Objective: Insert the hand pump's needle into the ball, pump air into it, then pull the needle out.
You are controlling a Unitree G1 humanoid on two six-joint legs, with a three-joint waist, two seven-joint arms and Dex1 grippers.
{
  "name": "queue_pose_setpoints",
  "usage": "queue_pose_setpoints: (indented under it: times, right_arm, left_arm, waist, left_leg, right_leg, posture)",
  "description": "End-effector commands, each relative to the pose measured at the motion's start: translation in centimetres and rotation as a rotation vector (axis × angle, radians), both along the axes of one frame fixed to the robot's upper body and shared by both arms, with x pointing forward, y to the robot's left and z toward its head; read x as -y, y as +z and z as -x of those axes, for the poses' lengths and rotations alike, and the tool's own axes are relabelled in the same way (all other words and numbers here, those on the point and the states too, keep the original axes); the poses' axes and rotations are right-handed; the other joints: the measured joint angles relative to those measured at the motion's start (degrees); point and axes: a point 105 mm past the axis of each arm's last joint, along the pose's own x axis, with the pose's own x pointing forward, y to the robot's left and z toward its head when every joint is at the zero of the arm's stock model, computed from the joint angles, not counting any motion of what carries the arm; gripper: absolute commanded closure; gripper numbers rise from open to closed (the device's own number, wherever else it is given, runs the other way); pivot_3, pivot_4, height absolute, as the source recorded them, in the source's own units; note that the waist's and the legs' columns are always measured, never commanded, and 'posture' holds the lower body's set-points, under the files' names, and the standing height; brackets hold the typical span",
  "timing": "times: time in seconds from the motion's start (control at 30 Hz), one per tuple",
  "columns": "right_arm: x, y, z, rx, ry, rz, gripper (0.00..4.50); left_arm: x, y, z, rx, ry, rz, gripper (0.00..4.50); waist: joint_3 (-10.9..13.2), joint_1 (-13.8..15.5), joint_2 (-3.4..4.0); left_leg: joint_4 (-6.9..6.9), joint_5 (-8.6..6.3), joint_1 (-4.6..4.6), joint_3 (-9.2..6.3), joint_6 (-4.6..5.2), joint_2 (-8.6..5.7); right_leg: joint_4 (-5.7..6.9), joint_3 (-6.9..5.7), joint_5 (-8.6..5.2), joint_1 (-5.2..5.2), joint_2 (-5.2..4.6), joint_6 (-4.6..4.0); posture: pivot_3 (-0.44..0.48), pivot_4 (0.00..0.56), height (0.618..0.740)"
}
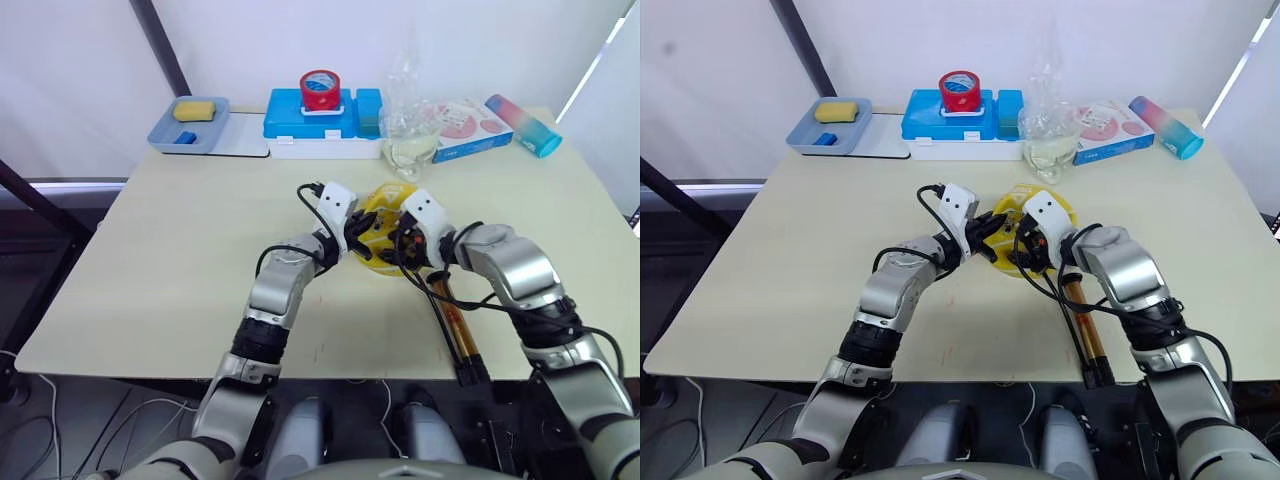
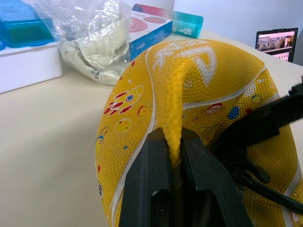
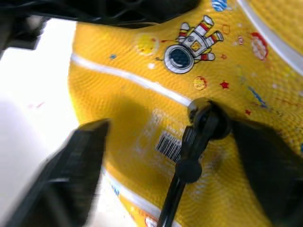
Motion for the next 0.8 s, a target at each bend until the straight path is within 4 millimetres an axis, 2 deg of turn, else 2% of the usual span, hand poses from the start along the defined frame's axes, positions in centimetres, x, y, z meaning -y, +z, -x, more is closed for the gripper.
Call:
queue_pose_setpoints:
  times: [0.03, 0.13, 0.33, 0.47, 0.57, 0.67, 0.8]
  right_arm:
    - [1.5, 2.3, 0.2, 0.105, 0.013, -0.04, 0.06]
    - [2.4, 2.9, 1.0, 0.138, 0.034, -0.09, 0.06]
    - [5.4, 2.7, 2.4, 0.19, 0.027, -0.134, 0.06]
    - [7.9, 3.5, 3.2, 0.324, -0.049, -0.222, 0.06]
    - [9.1, 3.1, 4.1, 0.324, -0.054, -0.248, 0.06]
    - [11.2, 2.7, 5.3, 0.373, -0.069, -0.259, 0.06]
    - [14.8, 0.7, 7.6, 0.297, -0.066, -0.253, 0.06]
  left_arm:
    - [0.7, -2.5, 0.7, -0.087, -0.038, -0.037, 4.5]
    - [0.8, -2.5, 0.7, -0.086, -0.045, -0.039, 4.5]
    - [1.2, -2.4, 0.7, -0.071, -0.067, -0.065, 4.5]
    - [1.3, -2.0, 0.2, -0.056, -0.073, -0.07, 4.5]
    - [1.3, -1.6, -0.2, -0.045, -0.074, -0.072, 4.5]
    - [1.0, -1.2, -0.8, -0.027, -0.07, -0.08, 4.5]
    - [1.1, -0.9, -1.3, -0.001, -0.093, -0.098, 4.5]
  waist:
    - [0.0, 0.1, 0.01]
    - [0.0, 0.4, 0.0]
    - [0.0, 1.0, -0.02]
    - [0.1, 1.5, -0.08]
    - [0.1, 1.2, -0.07]
    - [0.1, 1.5, -0.09]
    - [0.1, 1.5, -0.1]
  left_leg:
    - [0.02, 0.0, -0.14, -0.09, 0.01, -0.06]
    - [0.05, 0.01, -0.39, -0.4, 0.01, -0.15]
    - [0.03, 0.01, -0.42, -0.55, 0.01, -0.26]
    - [0.04, 0.01, -0.42, -0.6, 0.01, -0.28]
    - [0.07, 0.01, -0.42, -0.62, 0.01, -0.33]
    - [0.11, 0.02, -0.38, -0.64, 0.02, -0.35]
    - [0.16, 0.03, -0.37, -0.62, 0.03, -0.39]
  right_leg:
    - [-0.01, -0.01, -0.01, -0.04, 0.0, 0.01]
    - [-0.08, -0.15, -0.07, -0.08, 0.02, 0.1]
    - [-0.09, -0.21, -0.13, 0.0, 0.03, 0.19]
    - [-0.1, -0.25, -0.17, 0.04, 0.04, 0.22]
    - [-0.1, -0.21, -0.2, 0.09, 0.05, 0.28]
    - [-0.04, -0.19, -0.23, 0.13, 0.08, 0.32]
    - [-0.04, -0.17, -0.31, 0.21, 0.09, 0.44]
  posture:
    - [0.0, 0.15, 0.739]
    - [0.0, 0.15, 0.739]
    - [0.0, 0.15, 0.739]
    - [0.0, 0.15, 0.739]
    - [0.0, 0.15, 0.739]
    - [0.0, 0.15, 0.739]
    - [0.0, 0.15, 0.739]
